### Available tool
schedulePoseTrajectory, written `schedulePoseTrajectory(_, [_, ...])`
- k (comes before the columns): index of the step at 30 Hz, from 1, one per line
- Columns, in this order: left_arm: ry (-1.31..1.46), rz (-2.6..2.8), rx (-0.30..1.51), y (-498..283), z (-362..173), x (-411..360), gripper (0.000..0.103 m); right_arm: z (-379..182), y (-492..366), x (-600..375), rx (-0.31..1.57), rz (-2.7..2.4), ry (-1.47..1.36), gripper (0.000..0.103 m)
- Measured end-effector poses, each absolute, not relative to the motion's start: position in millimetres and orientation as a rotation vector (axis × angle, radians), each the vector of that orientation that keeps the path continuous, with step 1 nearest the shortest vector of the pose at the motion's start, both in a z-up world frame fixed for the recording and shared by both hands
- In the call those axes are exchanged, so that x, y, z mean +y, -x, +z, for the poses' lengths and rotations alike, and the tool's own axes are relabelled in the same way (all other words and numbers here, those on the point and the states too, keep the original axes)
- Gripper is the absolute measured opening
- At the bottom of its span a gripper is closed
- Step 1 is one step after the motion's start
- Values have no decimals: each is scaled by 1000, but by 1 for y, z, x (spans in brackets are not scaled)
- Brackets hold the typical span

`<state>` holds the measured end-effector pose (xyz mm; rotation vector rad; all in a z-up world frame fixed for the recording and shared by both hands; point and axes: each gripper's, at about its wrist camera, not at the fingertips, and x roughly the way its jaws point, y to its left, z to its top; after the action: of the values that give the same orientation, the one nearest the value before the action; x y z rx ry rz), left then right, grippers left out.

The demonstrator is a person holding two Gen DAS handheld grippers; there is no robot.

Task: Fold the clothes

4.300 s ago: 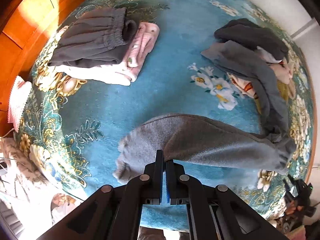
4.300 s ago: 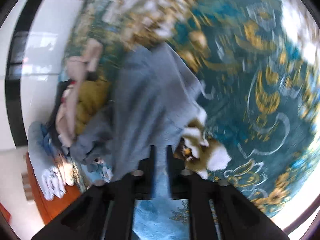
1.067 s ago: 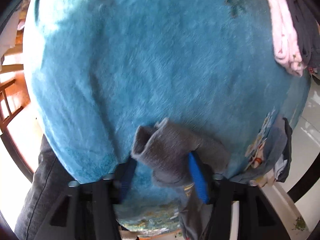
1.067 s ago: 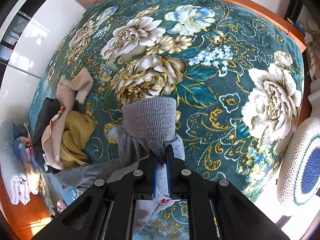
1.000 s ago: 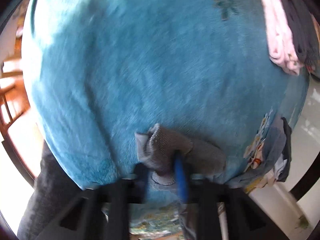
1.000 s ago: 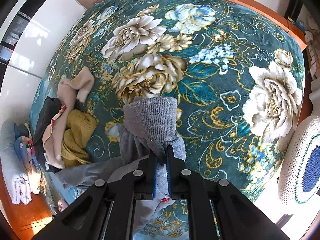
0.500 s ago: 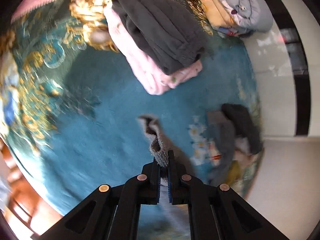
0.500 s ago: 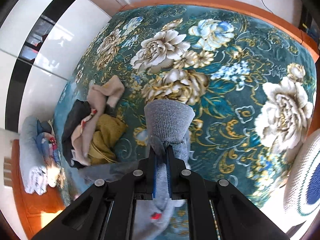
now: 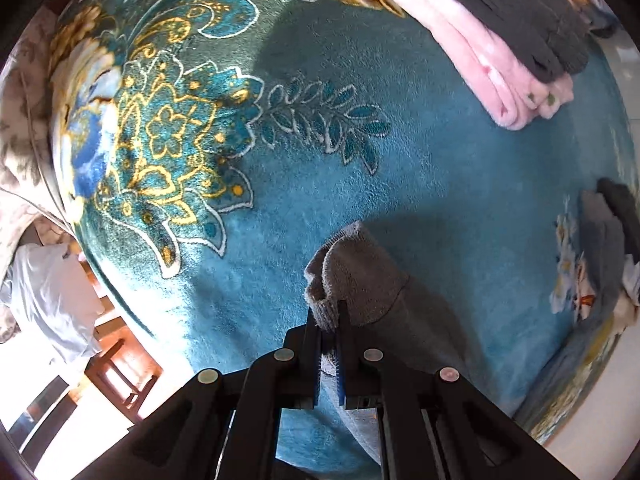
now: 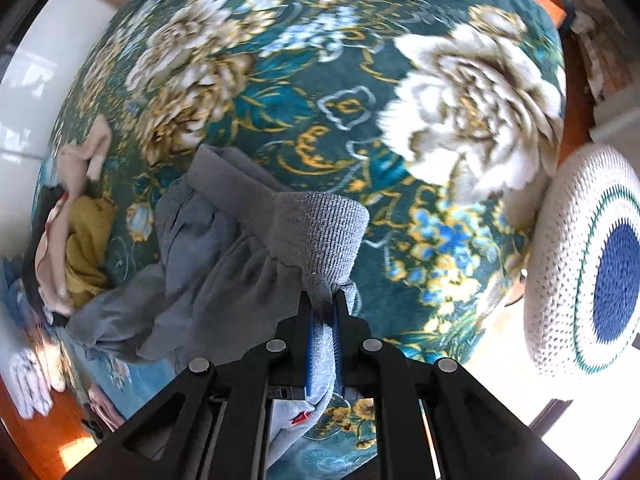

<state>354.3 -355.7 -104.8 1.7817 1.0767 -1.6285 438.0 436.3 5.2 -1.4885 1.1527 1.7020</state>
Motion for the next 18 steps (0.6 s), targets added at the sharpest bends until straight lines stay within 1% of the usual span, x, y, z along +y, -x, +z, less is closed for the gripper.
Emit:
schedulePoseTrajectory(1, [-1788, -1620, 1082, -353, -106, -357, 7, 4, -441, 437, 1163, 1689, 1484, 8])
schedulePoseTrajectory(2, [-1796, -1611, 1092, -351, -108, -358, 9, 3, -443, 437, 1171, 1680, 1481, 8])
schedulePoseTrajectory(7, [-1843, -1582, 1099, -352, -110, -366, 10, 6, -444, 428, 1179, 1682, 1488, 11])
schedulePoseTrajectory(8, [-1842, -1572, 1117, -354, -110, -370, 13, 8, -445, 427, 1176, 1682, 1486, 12])
schedulePoseTrajectory(9, [-1834, -1562, 1130, -356, -109, -375, 19, 12, -445, 426, 1164, 1683, 1479, 13])
schedulePoseTrajectory(10, [-1827, -1563, 1133, -358, -107, -378, 24, 15, -446, 425, 1157, 1684, 1468, 17])
schedulePoseTrajectory(11, [-1818, -1566, 1135, -359, -104, -382, 32, 21, -448, 425, 1157, 1686, 1451, 21])
schedulePoseTrajectory(12, [-1809, -1573, 1139, -359, -101, -386, 35, 26, -450, 426, 1160, 1689, 1436, 28])
schedulePoseTrajectory(18, [-1762, -1684, 1233, -348, -72, -400, 39, 61, -451, 412, 1208, 1745, 1378, 29])
